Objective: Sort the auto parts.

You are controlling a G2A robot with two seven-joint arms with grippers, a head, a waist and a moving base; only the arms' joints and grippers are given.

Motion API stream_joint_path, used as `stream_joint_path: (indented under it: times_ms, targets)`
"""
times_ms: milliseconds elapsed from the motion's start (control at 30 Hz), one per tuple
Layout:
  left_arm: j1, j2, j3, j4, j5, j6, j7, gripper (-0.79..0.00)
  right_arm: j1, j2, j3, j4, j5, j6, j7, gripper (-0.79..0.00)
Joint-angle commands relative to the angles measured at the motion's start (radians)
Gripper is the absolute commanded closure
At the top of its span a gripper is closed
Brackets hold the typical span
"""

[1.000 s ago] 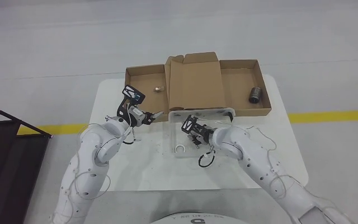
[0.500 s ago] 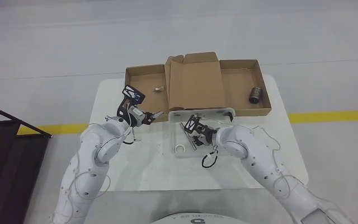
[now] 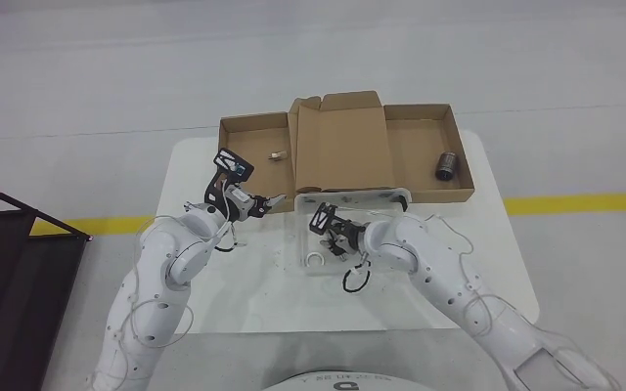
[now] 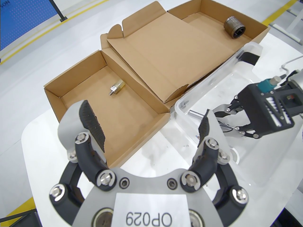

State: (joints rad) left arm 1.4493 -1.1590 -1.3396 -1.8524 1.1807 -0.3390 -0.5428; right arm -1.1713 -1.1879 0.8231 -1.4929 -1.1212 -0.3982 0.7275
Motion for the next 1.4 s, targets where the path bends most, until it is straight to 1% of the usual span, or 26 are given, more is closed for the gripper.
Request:
stream_joint_path:
  times_ms: [0, 233, 267, 333, 367, 967, 1200, 1233, 1267, 1333, 1367]
  targets:
    - [0.000, 0.000, 0.000, 0.000, 0.000, 0.000, 0.000, -0.785, 0.006, -0.003, -0.006, 0.009, 0.000, 0.006, 0.000, -0.332]
    - [0.000, 0.000, 0.000, 0.000, 0.000, 0.000, 0.000, -0.785, 0.017, -0.009, -0.015, 0.025, 0.003, 0.011, 0.001, -0.246]
    - [0.000, 0.000, 0.000, 0.000, 0.000, 0.000, 0.000, -0.785, 0.017, -0.010, -0.015, 0.025, 0.003, 0.011, 0.001, -0.215]
    - [0.000, 0.000, 0.000, 0.000, 0.000, 0.000, 0.000, -0.785, 0.018, -0.010, -0.015, 0.026, 0.003, 0.012, 0.006, -0.117]
    - [0.000, 0.000, 0.000, 0.000, 0.000, 0.000, 0.000, -0.785, 0.018, -0.010, -0.014, 0.025, 0.003, 0.011, 0.006, -0.006]
    - [0.000, 0.000, 0.000, 0.000, 0.000, 0.000, 0.000, -0.785, -0.015, 0.006, 0.043, -0.017, 0.031, -0.033, -0.015, 0.000]
    - [0.000, 0.000, 0.000, 0.000, 0.000, 0.000, 0.000, -0.785, -0.021, 0.008, 0.054, -0.020, 0.039, -0.034, -0.025, 0.000]
    - [0.000, 0.000, 0.000, 0.000, 0.000, 0.000, 0.000, -0.785, -0.022, 0.008, 0.056, -0.021, 0.042, -0.034, -0.030, -0.065]
    - [0.000, 0.000, 0.000, 0.000, 0.000, 0.000, 0.000, -0.785, -0.024, 0.009, 0.057, -0.022, 0.043, -0.036, -0.031, -0.083]
    - [0.000, 0.000, 0.000, 0.000, 0.000, 0.000, 0.000, -0.785, -0.024, 0.009, 0.058, -0.024, 0.042, -0.038, -0.031, -0.028]
    - [0.000, 0.000, 0.000, 0.000, 0.000, 0.000, 0.000, -0.785, -0.025, 0.010, 0.059, -0.024, 0.040, -0.037, -0.031, -0.037]
